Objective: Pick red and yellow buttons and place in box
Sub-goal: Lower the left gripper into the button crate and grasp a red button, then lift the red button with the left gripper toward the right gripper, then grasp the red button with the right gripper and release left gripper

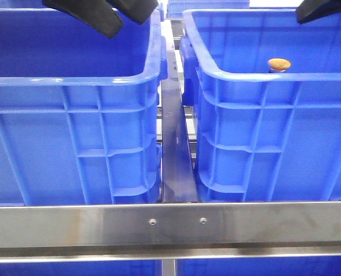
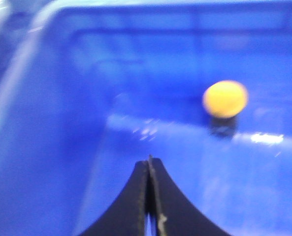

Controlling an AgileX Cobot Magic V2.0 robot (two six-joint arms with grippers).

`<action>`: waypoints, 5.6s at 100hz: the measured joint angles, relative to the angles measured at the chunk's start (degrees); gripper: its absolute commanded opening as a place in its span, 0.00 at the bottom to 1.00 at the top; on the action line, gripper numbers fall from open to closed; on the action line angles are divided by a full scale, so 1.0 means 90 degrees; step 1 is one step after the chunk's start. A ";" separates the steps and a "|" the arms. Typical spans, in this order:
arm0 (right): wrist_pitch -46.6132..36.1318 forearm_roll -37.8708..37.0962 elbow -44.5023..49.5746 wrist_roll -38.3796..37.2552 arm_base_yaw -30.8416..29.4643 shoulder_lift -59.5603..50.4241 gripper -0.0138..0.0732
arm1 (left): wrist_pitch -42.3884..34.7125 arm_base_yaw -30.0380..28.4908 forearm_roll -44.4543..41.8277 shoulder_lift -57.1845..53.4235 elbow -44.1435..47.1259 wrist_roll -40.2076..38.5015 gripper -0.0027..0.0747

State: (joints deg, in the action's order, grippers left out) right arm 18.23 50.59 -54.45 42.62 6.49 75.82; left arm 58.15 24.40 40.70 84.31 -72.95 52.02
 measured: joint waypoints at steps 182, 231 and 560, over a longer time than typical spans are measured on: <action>0.0793 -0.0045 0.1504 0.0000 0.0000 -0.2351 0.08 | -0.1184 -0.1086 -0.6227 0.2041 -0.0381 -0.9150 0.89; 0.0793 -0.0045 0.1504 0.0000 0.0000 -0.2351 0.08 | -0.1391 -0.1086 -0.6191 0.2272 -0.0435 -0.9111 0.24; 0.3631 0.2116 -0.1370 0.0014 0.1052 0.0991 0.27 | -0.0639 0.0031 0.1517 0.0062 0.0385 0.1515 0.90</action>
State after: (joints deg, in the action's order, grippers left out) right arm 50.91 69.63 -66.78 42.74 15.95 84.74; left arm 52.39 24.68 54.35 84.87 -69.49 65.65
